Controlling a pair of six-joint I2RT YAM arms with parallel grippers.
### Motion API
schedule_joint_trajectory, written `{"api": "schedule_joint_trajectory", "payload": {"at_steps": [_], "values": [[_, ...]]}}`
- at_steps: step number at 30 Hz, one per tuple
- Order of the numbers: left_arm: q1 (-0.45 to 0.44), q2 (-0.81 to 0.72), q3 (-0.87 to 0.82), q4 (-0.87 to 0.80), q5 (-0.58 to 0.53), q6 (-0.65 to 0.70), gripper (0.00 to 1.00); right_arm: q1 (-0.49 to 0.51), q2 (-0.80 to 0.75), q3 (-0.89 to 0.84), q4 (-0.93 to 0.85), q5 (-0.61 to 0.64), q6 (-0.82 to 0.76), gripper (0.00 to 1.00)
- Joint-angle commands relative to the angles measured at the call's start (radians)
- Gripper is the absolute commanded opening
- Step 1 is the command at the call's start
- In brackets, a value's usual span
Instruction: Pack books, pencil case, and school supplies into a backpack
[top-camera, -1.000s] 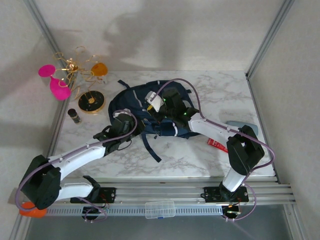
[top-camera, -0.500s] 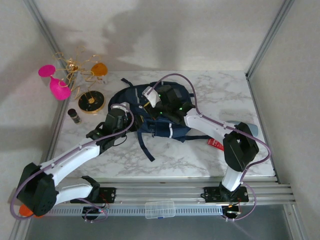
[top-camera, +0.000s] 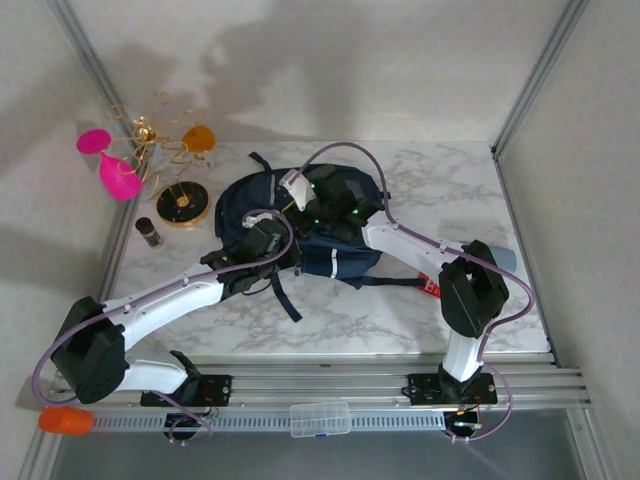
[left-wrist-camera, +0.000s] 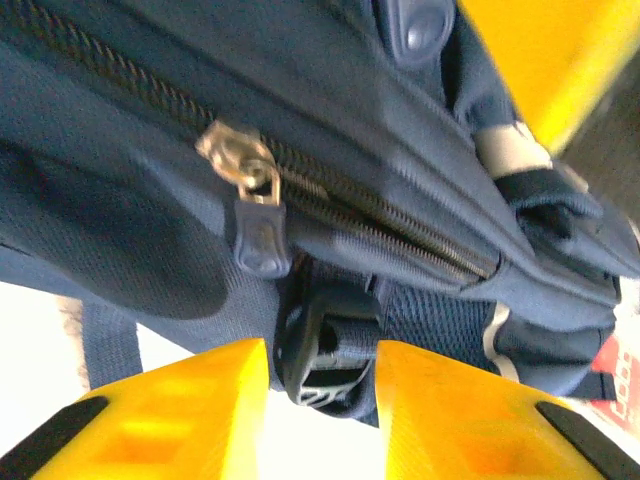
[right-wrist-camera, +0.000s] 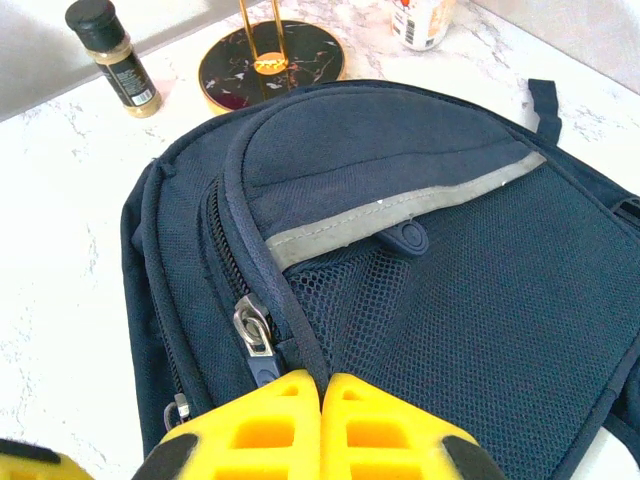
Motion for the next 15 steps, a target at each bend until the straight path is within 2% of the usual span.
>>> {"api": "schedule_joint_trajectory", "payload": {"at_steps": [1, 7, 10, 15], "values": [[0.003, 0.031, 0.067, -0.078, -0.121, -0.013, 0.35, 0.010, -0.013, 0.065, 0.103, -0.031, 0.034, 0.00], [0.049, 0.076, 0.100, -0.078, -0.149, 0.050, 0.35, 0.008, -0.005, 0.060, 0.109, -0.047, 0.038, 0.00], [0.069, 0.070, 0.089, -0.069, -0.119, 0.053, 0.32, 0.004, -0.009, 0.054, 0.108, -0.054, 0.041, 0.00], [0.076, 0.045, 0.042, -0.011, -0.081, 0.068, 0.39, -0.001, -0.013, 0.049, 0.117, -0.052, 0.042, 0.00]]}}
